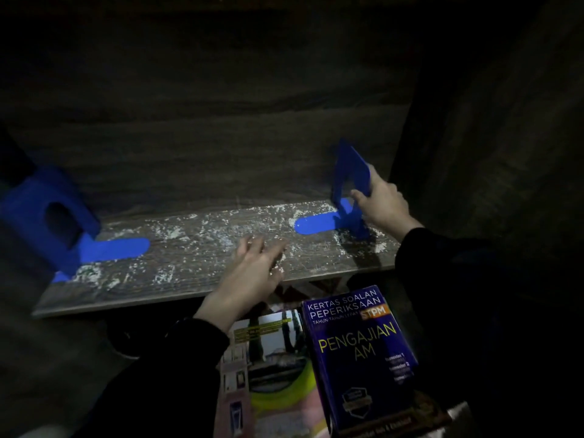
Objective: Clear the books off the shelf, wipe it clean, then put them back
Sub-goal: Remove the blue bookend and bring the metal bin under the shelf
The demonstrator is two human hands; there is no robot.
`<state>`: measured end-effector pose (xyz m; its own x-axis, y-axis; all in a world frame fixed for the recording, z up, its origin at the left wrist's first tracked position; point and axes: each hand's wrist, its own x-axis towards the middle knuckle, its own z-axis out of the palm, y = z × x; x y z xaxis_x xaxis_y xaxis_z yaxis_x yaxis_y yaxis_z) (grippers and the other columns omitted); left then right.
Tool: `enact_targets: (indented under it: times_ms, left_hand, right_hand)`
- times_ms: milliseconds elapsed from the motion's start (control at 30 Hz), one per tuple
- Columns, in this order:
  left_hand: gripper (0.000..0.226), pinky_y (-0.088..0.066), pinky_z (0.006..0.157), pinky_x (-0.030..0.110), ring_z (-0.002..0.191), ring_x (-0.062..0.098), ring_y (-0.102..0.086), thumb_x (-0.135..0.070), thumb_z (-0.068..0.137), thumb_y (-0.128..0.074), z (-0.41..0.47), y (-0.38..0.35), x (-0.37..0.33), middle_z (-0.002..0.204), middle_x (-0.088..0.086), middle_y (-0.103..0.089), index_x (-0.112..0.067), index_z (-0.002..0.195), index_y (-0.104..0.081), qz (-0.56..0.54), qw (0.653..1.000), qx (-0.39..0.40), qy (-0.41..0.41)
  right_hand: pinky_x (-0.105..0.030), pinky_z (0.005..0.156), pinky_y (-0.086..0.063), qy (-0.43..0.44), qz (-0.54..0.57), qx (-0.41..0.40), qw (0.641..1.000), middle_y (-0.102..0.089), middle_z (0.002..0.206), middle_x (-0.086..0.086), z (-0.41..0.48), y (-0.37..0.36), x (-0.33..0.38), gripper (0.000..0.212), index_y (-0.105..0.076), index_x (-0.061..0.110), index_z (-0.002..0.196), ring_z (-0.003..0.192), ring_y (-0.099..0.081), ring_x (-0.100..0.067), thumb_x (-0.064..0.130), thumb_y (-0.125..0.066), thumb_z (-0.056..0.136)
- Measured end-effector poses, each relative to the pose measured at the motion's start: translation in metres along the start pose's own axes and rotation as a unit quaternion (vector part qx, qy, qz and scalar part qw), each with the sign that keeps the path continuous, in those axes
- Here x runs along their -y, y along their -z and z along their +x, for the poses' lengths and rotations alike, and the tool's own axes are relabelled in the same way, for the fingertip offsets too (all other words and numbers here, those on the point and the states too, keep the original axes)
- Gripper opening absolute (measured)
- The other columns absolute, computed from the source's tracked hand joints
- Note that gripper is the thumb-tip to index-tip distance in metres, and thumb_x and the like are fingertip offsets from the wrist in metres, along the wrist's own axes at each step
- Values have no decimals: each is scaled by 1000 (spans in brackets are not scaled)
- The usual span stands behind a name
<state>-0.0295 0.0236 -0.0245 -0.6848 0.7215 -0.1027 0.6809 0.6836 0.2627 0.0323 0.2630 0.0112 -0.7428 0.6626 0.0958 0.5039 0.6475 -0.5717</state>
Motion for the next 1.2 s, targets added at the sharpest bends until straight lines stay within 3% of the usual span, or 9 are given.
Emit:
enact_targets:
  times_ms: [100,267,400,700,833,967,1033,1100,1200]
  left_hand:
    - [68,-5,117,48,145,34,-3,-36,93,-54,5,-12,12,159,9,-10,-40,149,-16,57,998,28,18]
    - [55,-16,115,50,140,30,-24,-37,85,-65,16,-11,13,140,5,-49,-31,134,-41,31,998,11,49]
    - [58,-10,117,52,142,28,-25,-36,80,-67,17,-13,12,126,5,-60,-28,131,-42,6,998,15,64]
    - [62,-22,113,52,128,25,-43,-29,77,-74,24,-12,12,118,4,-63,-23,131,-44,2,997,8,81]
    - [61,-19,114,52,128,24,-44,-34,76,-74,23,-16,16,118,2,-63,-23,130,-45,-4,996,-11,84]
    - [52,-28,110,50,130,27,-41,-34,78,-73,14,-16,18,129,4,-57,-22,122,-49,-50,996,-11,80]
    - [53,-36,103,40,120,23,-44,-35,75,-75,5,-9,17,126,5,-53,-19,117,-47,-153,980,-103,76]
    - [69,-34,102,31,119,23,-40,-38,70,-78,-6,9,13,127,8,-45,-13,123,-43,-209,937,-274,59]
    - [92,-23,108,35,128,33,-28,-46,67,-76,-28,50,10,140,21,-31,-9,139,-32,-132,879,-458,-17]
  right_hand:
    - [-40,81,-47,7,23,-14,1000,-63,109,-14,-2,-2,5,55,-29,39,143,98,-59,-37,20,-49,96]
    - [-42,82,-48,61,7,-46,997,-65,102,-14,-5,0,9,58,-29,41,144,96,-60,-38,15,-46,95]
    - [-40,75,-44,127,-41,-52,990,-66,98,-19,-11,8,12,60,-26,45,144,92,-60,-42,16,-44,95]
    - [-43,70,-46,272,-162,-75,946,-62,100,-11,-28,1,21,64,-14,44,149,88,-61,-38,20,-42,97]
    - [-44,58,-49,349,-159,-101,918,-55,85,-12,-37,-9,18,71,-26,38,148,77,-59,-38,11,-54,89]
    - [-46,58,-52,350,-139,-123,918,-59,83,-14,-44,-13,13,68,-38,28,145,80,-59,-38,4,-58,84]
    - [-45,59,-53,358,-120,-144,915,-64,86,-12,-47,-11,17,60,-47,24,140,83,-60,-37,6,-57,84]
    - [-43,58,-53,379,-95,-158,907,-68,88,-9,-51,-4,29,45,-56,21,130,82,-61,-35,13,-54,86]
    - [-39,54,-49,416,-69,-146,895,-67,80,-3,-60,13,60,27,-63,20,114,74,-61,-32,22,-55,88]
